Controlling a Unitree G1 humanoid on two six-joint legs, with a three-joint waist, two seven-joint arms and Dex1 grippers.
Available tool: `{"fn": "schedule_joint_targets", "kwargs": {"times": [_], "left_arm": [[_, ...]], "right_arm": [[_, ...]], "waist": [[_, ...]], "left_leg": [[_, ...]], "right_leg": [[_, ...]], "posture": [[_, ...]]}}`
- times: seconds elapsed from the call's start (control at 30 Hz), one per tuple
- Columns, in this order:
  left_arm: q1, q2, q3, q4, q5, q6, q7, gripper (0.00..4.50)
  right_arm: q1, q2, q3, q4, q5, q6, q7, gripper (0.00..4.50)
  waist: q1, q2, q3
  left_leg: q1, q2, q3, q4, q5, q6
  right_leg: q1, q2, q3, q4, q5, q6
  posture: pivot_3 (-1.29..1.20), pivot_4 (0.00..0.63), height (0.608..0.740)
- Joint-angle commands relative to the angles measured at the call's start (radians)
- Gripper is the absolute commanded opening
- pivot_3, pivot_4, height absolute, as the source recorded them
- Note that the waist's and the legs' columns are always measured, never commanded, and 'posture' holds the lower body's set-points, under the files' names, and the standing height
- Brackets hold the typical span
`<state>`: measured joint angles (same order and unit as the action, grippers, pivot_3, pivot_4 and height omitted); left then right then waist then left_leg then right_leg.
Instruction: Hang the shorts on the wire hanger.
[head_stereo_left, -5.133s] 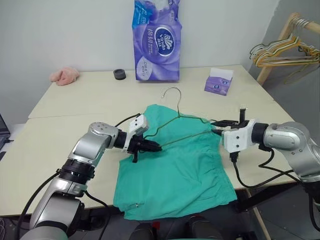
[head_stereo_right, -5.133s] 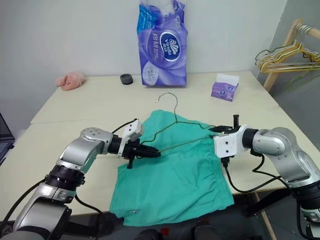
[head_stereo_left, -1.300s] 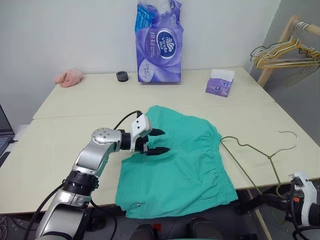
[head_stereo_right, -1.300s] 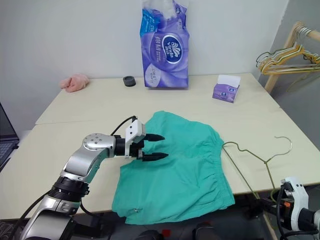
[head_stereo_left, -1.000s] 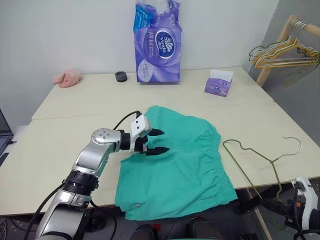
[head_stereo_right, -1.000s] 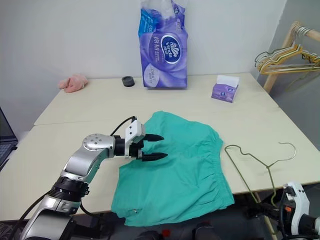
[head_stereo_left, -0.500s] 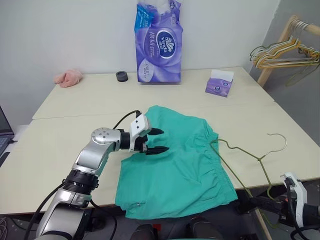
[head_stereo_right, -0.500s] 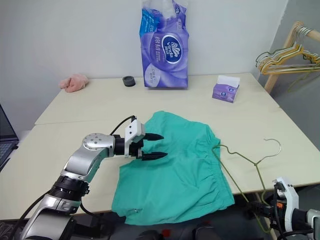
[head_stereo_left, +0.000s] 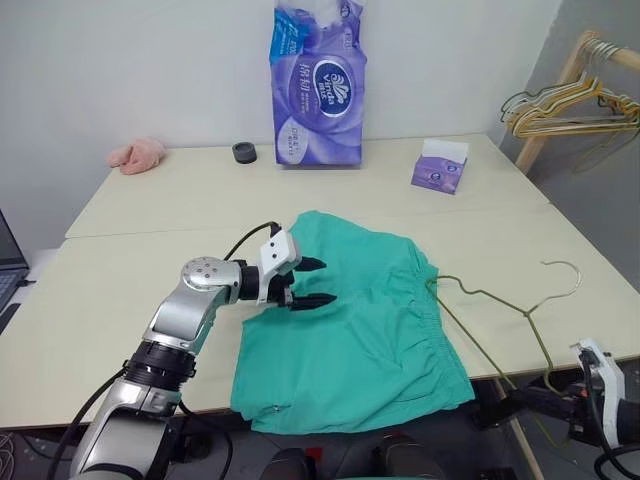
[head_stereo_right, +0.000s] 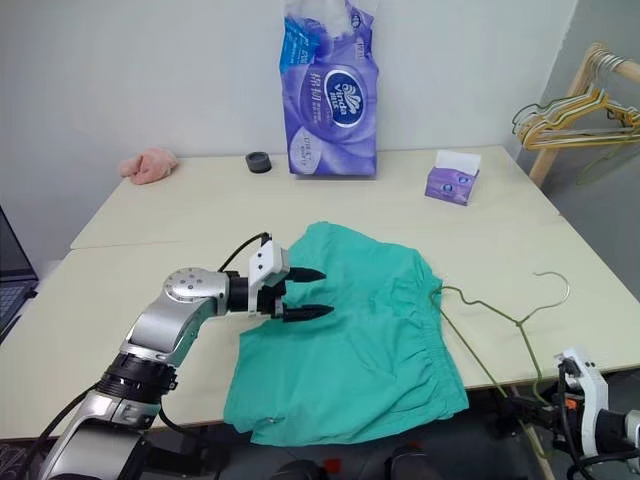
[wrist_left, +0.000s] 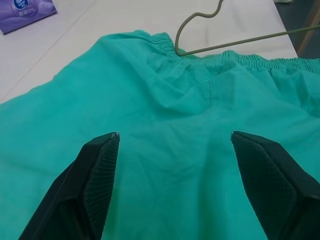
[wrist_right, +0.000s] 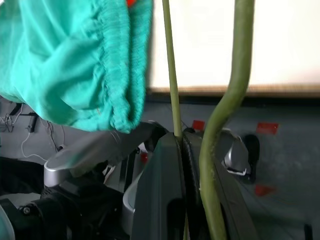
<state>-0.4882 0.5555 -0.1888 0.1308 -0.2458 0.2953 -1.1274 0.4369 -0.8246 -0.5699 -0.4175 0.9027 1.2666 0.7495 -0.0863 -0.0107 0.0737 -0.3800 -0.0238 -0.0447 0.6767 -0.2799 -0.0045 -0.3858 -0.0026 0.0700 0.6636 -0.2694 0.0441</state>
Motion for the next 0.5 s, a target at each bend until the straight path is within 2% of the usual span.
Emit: {"fn": "schedule_joint_targets", "kwargs": {"times": [0.03, 0.5], "left_arm": [[-0.012, 0.012, 0.018, -0.024, 0.001, -0.020, -0.002, 3.77], [-0.022, -0.020, 0.054, -0.026, -0.043, -0.031, 0.012, 3.77]], "right_arm": [[0.017, -0.002, -0.005, -0.015, -0.007, -0.031, 0.009, 0.00], [0.023, 0.016, -0.002, -0.032, 0.082, 0.029, 0.003, 0.00]], "waist": [[0.000, 0.000, 0.000], [0.000, 0.000, 0.000]], "left_leg": [[0.000, 0.000, 0.000, 0.000, 0.000, 0.000], [0.000, 0.000, 0.000, 0.000, 0.000, 0.000]], "right_leg": [[0.000, 0.000, 0.000, 0.000, 0.000, 0.000], [0.000, 0.000, 0.000, 0.000, 0.000, 0.000]], "posture": [[-0.15, 0.047, 0.740], [-0.15, 0.052, 0.740]]}}
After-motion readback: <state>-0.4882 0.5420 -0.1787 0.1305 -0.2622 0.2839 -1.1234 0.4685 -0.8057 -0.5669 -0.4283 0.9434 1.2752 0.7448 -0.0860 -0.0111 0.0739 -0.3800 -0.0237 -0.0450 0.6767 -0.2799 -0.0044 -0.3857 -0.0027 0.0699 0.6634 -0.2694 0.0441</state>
